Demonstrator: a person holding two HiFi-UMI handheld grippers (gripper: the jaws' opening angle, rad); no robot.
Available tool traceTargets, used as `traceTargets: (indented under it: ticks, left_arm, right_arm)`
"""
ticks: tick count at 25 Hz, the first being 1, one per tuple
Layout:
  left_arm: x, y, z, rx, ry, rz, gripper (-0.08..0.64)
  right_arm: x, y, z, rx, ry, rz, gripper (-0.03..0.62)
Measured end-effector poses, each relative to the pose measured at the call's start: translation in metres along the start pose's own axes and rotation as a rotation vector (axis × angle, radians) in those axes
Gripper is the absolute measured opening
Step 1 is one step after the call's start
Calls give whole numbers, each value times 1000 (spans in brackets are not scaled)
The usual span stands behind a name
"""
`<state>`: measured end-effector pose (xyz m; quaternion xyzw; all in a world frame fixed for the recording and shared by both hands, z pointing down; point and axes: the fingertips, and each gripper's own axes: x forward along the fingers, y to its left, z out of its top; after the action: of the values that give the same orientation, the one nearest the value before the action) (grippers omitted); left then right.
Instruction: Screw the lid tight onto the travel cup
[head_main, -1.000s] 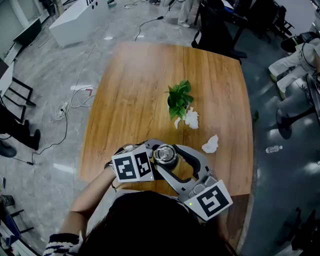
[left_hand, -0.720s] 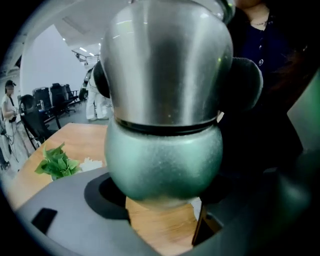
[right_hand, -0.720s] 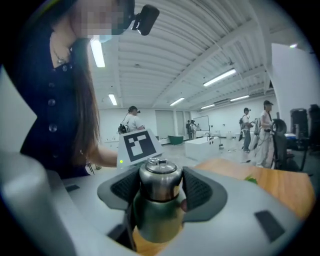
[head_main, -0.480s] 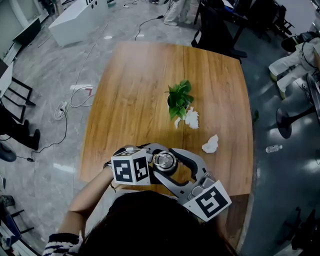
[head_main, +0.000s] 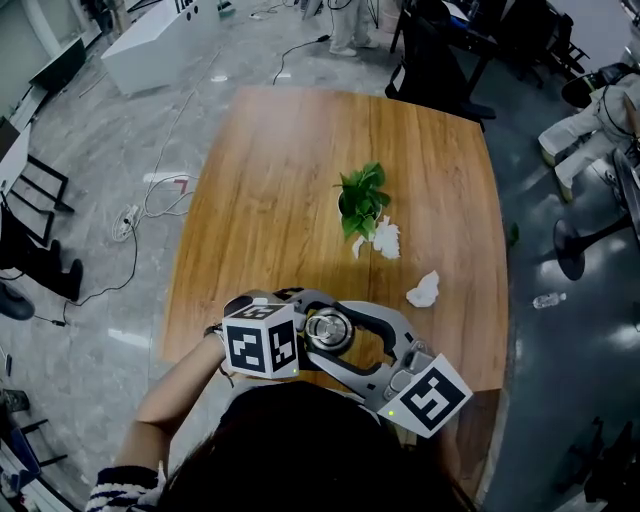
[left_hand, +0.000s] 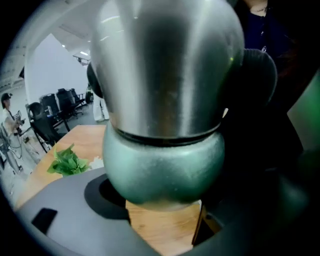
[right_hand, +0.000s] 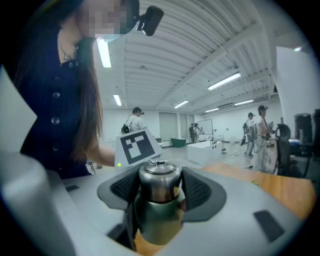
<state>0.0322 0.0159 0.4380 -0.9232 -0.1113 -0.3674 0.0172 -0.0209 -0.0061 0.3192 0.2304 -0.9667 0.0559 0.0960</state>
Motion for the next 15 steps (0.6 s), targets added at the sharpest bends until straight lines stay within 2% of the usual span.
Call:
traceTargets:
  ticks: [5, 11, 15]
  left_arm:
    - [-3, 10, 5, -109, -79, 63, 388]
    - [1, 17, 2, -138, -75, 129, 388]
    - [-1, 31, -7, -182, -85, 226, 388]
  right_arm:
    - [0, -9, 4, 17, -33, -77, 258]
    - [-1, -12, -1, 19, -22, -124, 256]
    - [-11, -21, -1, 26, -46, -201, 256]
